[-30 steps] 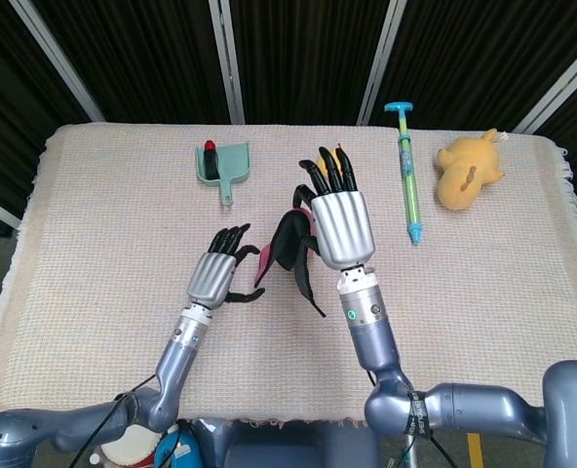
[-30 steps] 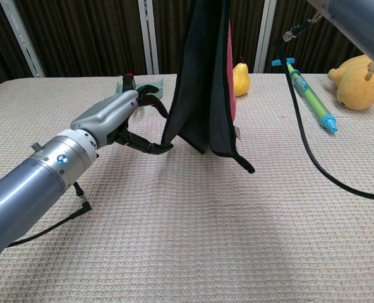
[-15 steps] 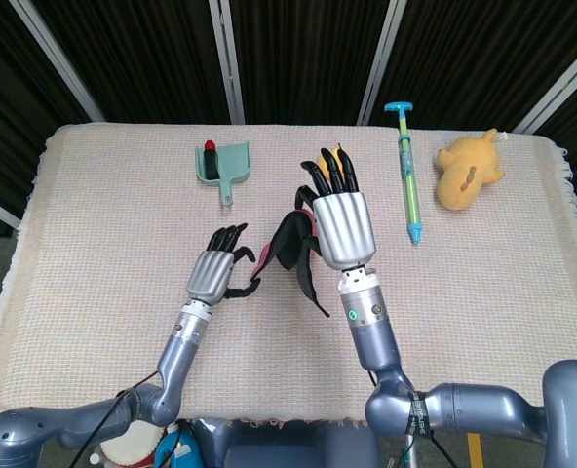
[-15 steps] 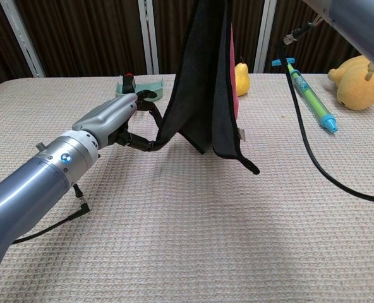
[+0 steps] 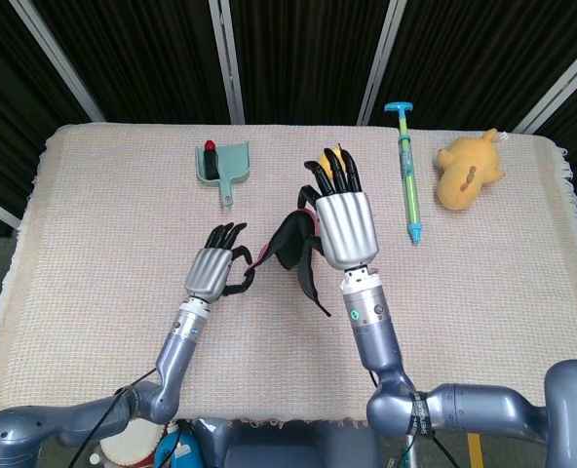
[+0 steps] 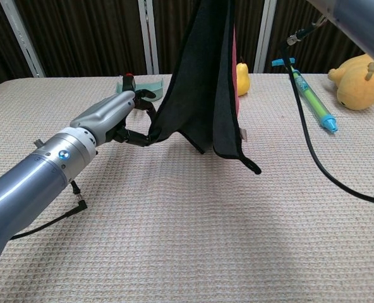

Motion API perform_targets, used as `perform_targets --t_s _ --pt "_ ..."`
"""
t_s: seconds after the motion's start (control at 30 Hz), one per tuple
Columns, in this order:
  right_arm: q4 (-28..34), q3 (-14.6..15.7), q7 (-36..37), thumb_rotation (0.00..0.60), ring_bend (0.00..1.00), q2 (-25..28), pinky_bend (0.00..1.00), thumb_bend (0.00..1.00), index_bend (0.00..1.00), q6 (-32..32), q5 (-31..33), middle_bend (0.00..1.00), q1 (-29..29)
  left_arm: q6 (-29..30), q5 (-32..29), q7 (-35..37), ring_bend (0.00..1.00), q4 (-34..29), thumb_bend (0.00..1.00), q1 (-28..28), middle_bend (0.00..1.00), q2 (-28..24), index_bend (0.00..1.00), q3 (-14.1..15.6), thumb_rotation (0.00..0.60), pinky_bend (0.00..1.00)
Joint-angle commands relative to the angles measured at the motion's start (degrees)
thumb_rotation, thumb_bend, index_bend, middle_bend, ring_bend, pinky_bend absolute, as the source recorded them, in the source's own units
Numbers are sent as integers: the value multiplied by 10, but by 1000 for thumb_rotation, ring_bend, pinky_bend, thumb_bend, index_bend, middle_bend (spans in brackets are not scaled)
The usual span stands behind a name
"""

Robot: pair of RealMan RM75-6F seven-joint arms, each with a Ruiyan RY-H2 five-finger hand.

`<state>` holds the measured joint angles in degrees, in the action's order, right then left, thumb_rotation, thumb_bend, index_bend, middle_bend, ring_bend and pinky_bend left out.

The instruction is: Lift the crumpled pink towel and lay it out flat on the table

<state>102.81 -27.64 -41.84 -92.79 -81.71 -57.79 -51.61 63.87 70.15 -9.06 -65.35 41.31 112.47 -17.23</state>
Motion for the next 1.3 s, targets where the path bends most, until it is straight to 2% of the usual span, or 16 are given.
perform_targets --t_s 0.03,0.67,1.3 --pt "1 2 0 600 62 1 10 598 628 -1 0 238 1 1 1 1 0 -1 432 0 62 -2 486 1 600 0" --pt "9 20 12 600 62 10 10 599 628 -8 1 238 18 16 7 -4 0 -24 506 -5 68 -46 512 -8 600 0" --pt "11 36 59 600 62 36 11 599 628 -3 -1 237 52 27 7 -36 0 -61 512 11 71 -94 542 -31 600 0"
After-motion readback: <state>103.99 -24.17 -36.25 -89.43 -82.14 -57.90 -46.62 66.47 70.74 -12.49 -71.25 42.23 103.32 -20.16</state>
